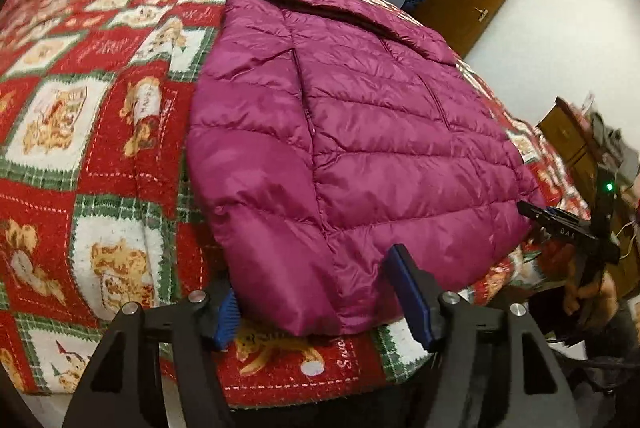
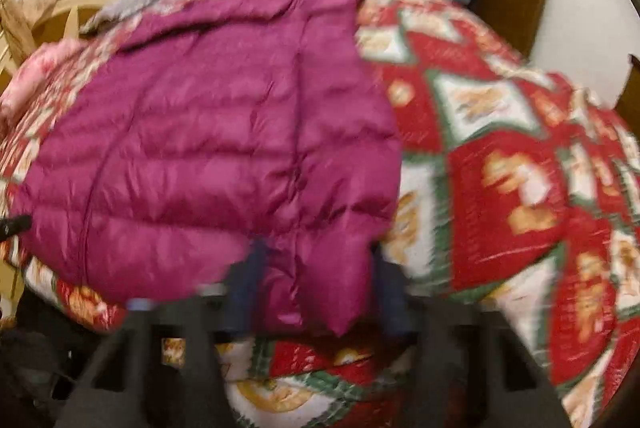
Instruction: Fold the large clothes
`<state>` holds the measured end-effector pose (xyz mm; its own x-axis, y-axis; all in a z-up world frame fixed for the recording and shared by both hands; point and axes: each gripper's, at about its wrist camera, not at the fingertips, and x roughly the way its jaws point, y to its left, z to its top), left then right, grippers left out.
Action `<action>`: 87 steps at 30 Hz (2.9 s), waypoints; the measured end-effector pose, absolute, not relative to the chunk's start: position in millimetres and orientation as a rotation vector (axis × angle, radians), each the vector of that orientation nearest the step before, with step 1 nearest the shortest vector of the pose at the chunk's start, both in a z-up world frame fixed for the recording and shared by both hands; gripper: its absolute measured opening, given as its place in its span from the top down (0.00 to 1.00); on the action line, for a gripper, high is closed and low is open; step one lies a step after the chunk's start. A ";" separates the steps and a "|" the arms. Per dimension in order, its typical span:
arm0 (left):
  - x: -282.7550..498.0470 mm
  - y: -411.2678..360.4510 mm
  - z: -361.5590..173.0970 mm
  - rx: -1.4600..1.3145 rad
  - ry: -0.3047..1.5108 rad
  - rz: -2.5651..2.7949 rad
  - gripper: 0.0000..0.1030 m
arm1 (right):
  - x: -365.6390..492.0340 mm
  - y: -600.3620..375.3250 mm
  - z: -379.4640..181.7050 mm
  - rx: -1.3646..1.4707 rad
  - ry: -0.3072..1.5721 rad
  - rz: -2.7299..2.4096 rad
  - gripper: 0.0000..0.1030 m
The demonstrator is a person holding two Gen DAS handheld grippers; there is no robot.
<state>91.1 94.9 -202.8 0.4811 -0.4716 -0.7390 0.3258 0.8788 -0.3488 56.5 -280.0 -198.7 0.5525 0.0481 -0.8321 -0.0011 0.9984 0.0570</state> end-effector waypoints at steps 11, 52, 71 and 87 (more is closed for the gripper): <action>82.1 117.6 -166.4 -0.263 0.815 -0.579 0.92 | 39.9 -299.8 -157.0 0.324 0.865 0.217 0.88; 306.9 141.0 -57.3 -0.388 0.725 -0.485 0.89 | 245.3 -315.0 -47.5 0.498 0.676 0.149 0.89; 448.3 98.8 -182.9 -0.297 0.891 -0.229 0.89 | 368.7 -296.7 -160.8 0.395 0.717 -0.106 0.79; 446.7 154.6 -126.1 -0.533 0.908 -0.359 0.47 | 367.0 -316.7 -145.5 0.553 0.741 -0.008 0.58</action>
